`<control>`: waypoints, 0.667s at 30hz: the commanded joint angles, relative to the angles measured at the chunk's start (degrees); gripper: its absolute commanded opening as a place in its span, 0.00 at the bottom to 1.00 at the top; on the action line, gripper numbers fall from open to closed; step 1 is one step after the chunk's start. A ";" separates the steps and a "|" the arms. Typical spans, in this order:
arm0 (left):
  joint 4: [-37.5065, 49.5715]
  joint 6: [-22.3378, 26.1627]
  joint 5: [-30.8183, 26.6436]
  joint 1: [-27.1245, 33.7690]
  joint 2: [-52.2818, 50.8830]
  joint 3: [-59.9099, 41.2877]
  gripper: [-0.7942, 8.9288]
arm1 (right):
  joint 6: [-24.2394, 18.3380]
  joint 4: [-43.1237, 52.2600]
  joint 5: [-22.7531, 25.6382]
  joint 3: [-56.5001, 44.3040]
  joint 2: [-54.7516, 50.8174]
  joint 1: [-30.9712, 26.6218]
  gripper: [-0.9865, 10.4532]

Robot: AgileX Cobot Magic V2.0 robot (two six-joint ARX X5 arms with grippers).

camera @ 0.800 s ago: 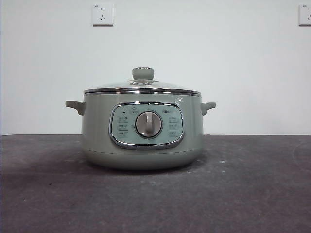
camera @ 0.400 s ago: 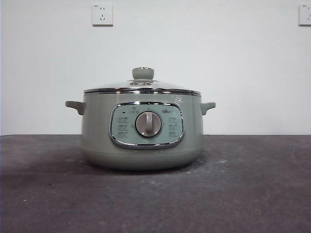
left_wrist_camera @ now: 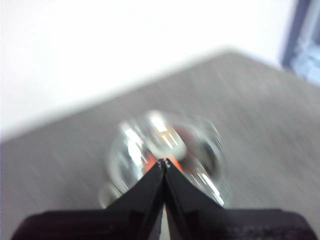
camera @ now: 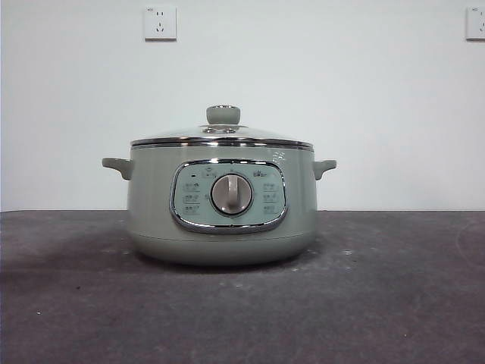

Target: Pick up the pumpkin,open the lid,put the pumpkin in the pot,close the lid

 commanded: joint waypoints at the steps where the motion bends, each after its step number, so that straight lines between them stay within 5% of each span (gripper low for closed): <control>1: 9.16 1.73 0.02 3.41 -5.14 -5.92 0.08 | 0.31 -1.07 0.15 -0.04 -0.13 0.09 0.09; 11: 42.45 2.56 -4.92 12.81 -25.20 -41.09 0.08 | 0.31 -1.07 0.15 -0.04 -0.13 0.09 0.09; 20: 46.31 2.40 -8.72 14.78 -36.57 -61.57 0.08 | 0.31 -1.07 0.13 -0.04 -0.13 0.07 0.09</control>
